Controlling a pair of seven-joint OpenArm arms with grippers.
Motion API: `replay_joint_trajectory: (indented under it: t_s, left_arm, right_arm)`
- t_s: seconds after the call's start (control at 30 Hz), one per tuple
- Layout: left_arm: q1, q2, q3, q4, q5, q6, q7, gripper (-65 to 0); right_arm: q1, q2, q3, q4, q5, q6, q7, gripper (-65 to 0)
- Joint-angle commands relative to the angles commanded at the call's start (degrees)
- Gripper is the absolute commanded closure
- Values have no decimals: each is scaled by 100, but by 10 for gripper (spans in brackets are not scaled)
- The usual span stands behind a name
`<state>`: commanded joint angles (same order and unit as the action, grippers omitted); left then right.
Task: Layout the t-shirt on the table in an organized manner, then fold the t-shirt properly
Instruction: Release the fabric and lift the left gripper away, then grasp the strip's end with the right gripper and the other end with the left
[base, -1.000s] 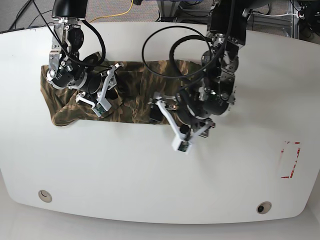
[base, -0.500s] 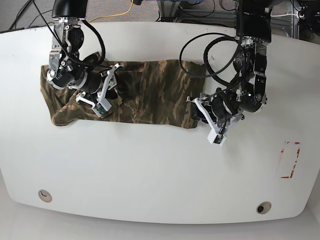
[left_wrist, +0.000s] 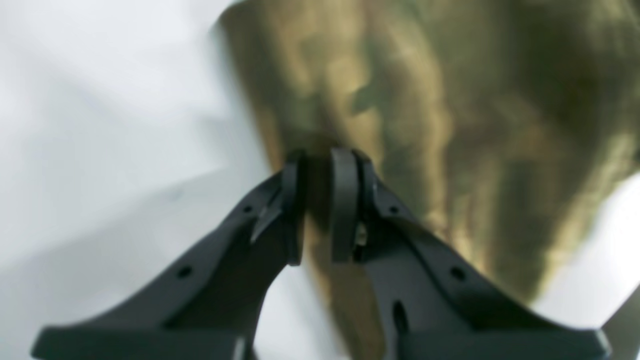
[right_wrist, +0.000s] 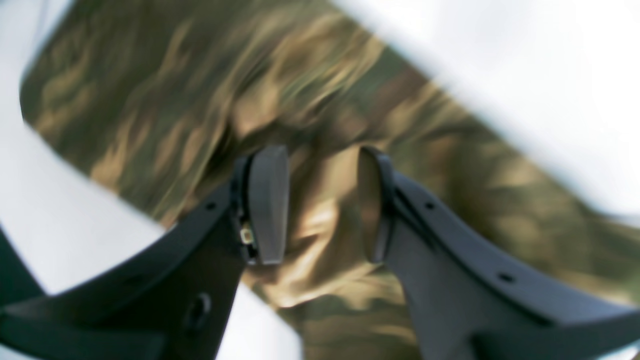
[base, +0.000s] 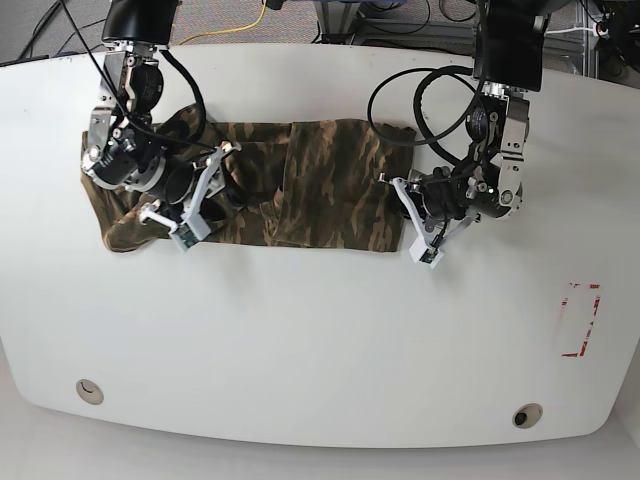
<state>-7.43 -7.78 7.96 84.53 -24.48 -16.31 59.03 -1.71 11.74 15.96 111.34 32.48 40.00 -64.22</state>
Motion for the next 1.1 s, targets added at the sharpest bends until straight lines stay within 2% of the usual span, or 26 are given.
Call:
replay_joint_trajectory:
  t_s: [0.13,0.3,0.47,0.6,0.77,0.93,1.1]
  left_arm:
    - [9,-97,0,-202,0,0,-185,-65]
    - [0,-185,193,-273,-44,0,-185,-64]
    - [18,-352,246,-114,-44,0,-185,-64]
    - [18,-360,246,-79,-44,0,-185,-64]
    - [18,-360,246,-114,-44,0,-185,-65]
    - [-9,-325,325,-114,-44,0,-185,-67]
    - [-105,-325,615,-132,0,0,-202,-68]
  right_arm:
    - [299,-123,501,360,0,0,-422,-430]
    - [853,-167,1530,360,0,0,-1248,-645]
    - [1090,-141,2497,-114,-44,0,-1284,-650]
    - [1284,404,2875,-1222,-35,0,-1292,-650]
    - [1565,1108,3270,-3244,-9,0,-1213,-650]
    - [1626,1705,3305,-4519,0,0,-607,-650]
    - [1626,2031,3314,-5345,0,0,-334,-650]
